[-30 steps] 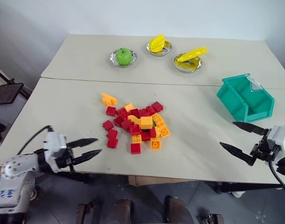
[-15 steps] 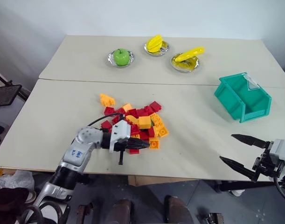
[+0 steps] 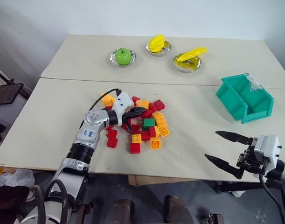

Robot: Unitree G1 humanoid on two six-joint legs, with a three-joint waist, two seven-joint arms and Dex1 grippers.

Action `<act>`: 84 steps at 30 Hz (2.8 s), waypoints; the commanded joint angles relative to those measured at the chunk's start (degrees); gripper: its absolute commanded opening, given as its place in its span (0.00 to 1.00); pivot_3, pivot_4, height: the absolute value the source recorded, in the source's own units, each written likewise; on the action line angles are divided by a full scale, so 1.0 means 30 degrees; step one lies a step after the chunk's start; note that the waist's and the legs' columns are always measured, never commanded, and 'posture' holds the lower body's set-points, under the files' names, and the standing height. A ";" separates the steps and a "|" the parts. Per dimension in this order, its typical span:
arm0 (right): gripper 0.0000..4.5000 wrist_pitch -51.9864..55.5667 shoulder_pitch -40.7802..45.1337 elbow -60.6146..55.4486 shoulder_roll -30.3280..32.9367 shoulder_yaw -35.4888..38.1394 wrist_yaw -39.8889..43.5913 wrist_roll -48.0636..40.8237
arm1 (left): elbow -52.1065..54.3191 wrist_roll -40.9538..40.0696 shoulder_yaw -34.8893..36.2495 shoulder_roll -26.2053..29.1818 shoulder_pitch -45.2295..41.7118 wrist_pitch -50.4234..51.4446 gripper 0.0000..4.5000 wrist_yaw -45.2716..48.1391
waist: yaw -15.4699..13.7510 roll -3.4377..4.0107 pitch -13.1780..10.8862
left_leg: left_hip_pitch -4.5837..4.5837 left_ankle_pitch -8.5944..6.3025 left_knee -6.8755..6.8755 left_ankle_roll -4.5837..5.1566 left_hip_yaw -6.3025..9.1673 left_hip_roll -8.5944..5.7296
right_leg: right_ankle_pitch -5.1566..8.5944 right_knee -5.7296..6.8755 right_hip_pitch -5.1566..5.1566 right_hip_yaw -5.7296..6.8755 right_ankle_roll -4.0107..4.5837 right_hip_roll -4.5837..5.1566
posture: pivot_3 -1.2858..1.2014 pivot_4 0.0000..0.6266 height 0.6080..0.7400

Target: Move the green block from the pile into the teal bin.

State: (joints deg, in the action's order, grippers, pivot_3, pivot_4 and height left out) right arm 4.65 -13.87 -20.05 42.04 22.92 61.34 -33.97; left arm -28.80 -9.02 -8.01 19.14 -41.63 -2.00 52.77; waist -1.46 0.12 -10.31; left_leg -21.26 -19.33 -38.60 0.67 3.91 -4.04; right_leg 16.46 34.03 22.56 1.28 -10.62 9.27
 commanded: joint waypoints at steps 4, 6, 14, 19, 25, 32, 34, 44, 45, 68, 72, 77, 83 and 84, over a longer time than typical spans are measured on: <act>1.00 -0.0293 -0.0294 -0.0264 -0.0186 0.0336 -0.0030 -0.0069 | 0.3811 -0.1293 -0.1189 0.0721 0.1375 -0.0562 0.00 0.4790 | -0.0007 0.0001 0.0000 | -0.0006 0.0000 -0.0014 0.0000 0.0006 0.0001 | 0.0000 0.0005 -0.0001 0.0000 0.0000 0.0002 | 0.52 0.24 1.00; 1.00 -0.0298 -0.0402 -0.0303 -0.0204 0.0340 -0.0028 -0.0091 | 0.4429 -0.1181 -0.1521 0.0859 0.1746 -0.0529 0.00 0.5322 | 0.0000 0.0003 0.0002 | -0.0004 0.0000 -0.0019 0.0000 0.0006 0.0002 | 0.0000 0.0005 -0.0005 -0.0002 0.0000 0.0002 | 0.52 0.24 1.00; 1.00 -0.0132 0.0051 -0.0487 -0.0171 -0.0066 0.0085 -0.0423 | 0.5822 -0.2900 0.1874 0.3444 0.4426 0.0429 0.00 0.4696 | 0.0252 0.0008 0.0004 | 0.0013 -0.0002 -0.0009 0.0000 0.0000 0.0029 | 0.0001 0.0022 0.0004 -0.0009 0.0002 -0.0009 | 0.52 0.24 1.00; 1.00 0.0799 0.1075 -0.0309 0.0107 -0.0384 0.0166 -0.1035 | 0.7089 -0.4501 0.5926 0.5244 0.7464 0.1455 0.21 0.2920 | 0.0378 0.0006 0.0004 | 0.0014 -0.0003 -0.0026 -0.0001 0.0017 0.0107 | 0.0001 0.0033 0.0002 -0.0015 0.0002 0.0002 | 0.52 0.24 1.00; 1.00 0.0133 0.2190 0.1010 0.0412 -0.0237 0.0770 -0.0376 | 0.7767 -0.5302 1.0329 0.7564 1.1003 0.2039 0.58 0.1628 | 0.0344 0.0002 0.0001 | 0.0013 -0.0010 -0.0020 0.0001 0.0026 0.0118 | 0.0001 0.0029 -0.0002 -0.0010 0.0005 0.0007 | 0.52 0.24 1.00; 1.00 -0.0601 0.2934 0.2852 0.0809 0.0078 0.1571 0.0033 | 0.9736 -0.5524 1.0104 0.9179 1.3713 0.3097 1.00 0.3245 | -0.0001 0.0002 0.0001 | 0.0015 -0.0024 -0.0011 0.0019 0.0022 0.0101 | 0.0002 0.0012 -0.0009 -0.0009 0.0007 0.0034 | 0.52 0.24 1.00; 1.00 -0.0702 0.3077 0.3115 0.0808 0.0035 0.1595 0.0117 | 1.0459 -0.5444 0.8825 0.8965 1.2332 0.3587 1.00 0.3037 | -0.0075 0.0003 0.0001 | 0.0016 -0.0025 -0.0019 0.0018 0.0033 0.0097 | 0.0004 -0.0025 -0.0017 -0.0003 0.0011 0.0037 | 0.52 0.24 1.00; 1.00 -0.0875 0.3085 0.3082 0.0727 0.0050 0.1554 0.0317 | 0.8592 -0.0583 -0.0310 0.5910 0.2957 0.3228 1.00 0.3522 | 0.0214 0.0005 0.0005 | 0.0008 -0.0025 -0.0047 0.0018 -0.0003 -0.0021 | -0.0001 0.0056 -0.0003 0.0000 0.0007 0.0032 | 0.52 0.24 1.00; 1.00 -0.0842 0.2976 0.2933 0.0691 0.0126 0.1462 0.0271 | 0.7942 -0.0004 -0.0854 0.5594 0.2360 0.2939 1.00 0.3399 | 0.0265 0.0005 0.0005 | 0.0017 -0.0025 -0.0025 0.0018 -0.0014 -0.0018 | -0.0001 0.0055 -0.0001 -0.0001 0.0007 0.0029 | 0.52 0.24 1.00; 1.00 -0.0668 0.0849 0.0406 -0.0234 0.0483 -0.0554 -0.0054 | 0.0543 0.3516 -0.3857 0.0710 -0.3507 0.3504 0.83 0.2861 | -0.0123 -0.0007 -0.0001 | -0.0015 -0.0031 -0.0142 0.0052 0.0010 -0.0042 | -0.0020 0.0061 -0.0038 -0.0007 -0.0032 0.0026 | 0.52 0.24 1.00; 1.00 -0.0660 0.0776 0.0307 -0.0269 0.0468 -0.0647 -0.0073 | 0.1009 0.3673 -0.3961 0.0710 -0.3407 0.3450 0.56 0.3190 | -0.0081 -0.0007 -0.0002 | -0.0016 -0.0030 -0.0142 0.0053 0.0010 -0.0041 | -0.0021 0.0060 -0.0036 -0.0007 -0.0034 0.0025 | 0.52 0.24 1.00; 1.00 -0.0702 0.0749 0.0343 -0.0338 0.0354 -0.0733 -0.0044 | 0.0775 0.4569 -0.4420 0.0380 -0.3828 0.4542 0.56 0.2558 | -0.0064 -0.0007 -0.0002 | -0.0015 -0.0030 -0.0143 0.0053 0.0009 -0.0040 | -0.0021 0.0062 -0.0036 -0.0009 -0.0034 0.0025 | 0.52 0.24 1.00; 1.00 -0.0640 0.0919 0.0351 -0.0373 0.0147 -0.0700 -0.0033 | 0.0249 0.5578 -0.4816 -0.0119 -0.4620 0.5552 0.56 0.1821 | -0.0036 -0.0010 -0.0003 | -0.0015 -0.0030 -0.0143 0.0054 0.0008 -0.0042 | -0.0021 0.0060 -0.0037 -0.0008 -0.0035 0.0024 | 0.52 0.24 1.00; 1.00 -0.0646 0.0895 0.0338 -0.0379 0.0155 -0.0683 -0.0040 | 0.0333 0.5660 -0.4937 -0.0031 -0.4632 0.5751 0.56 0.2028 | -0.0026 -0.0009 -0.0003 | -0.0015 -0.0030 -0.0141 0.0053 0.0008 -0.0040 | -0.0021 0.0061 -0.0034 -0.0008 -0.0035 0.0023 | 0.52 0.24 1.00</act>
State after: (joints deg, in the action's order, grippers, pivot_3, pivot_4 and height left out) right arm 3.08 -11.35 -17.24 41.22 22.77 59.29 -33.15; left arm -27.57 6.53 -21.46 18.60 -55.56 14.14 58.34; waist -1.54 0.09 -10.32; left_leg -21.30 -19.42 -39.02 0.83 3.93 -4.16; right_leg 16.39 34.22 22.46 1.27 -10.73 9.33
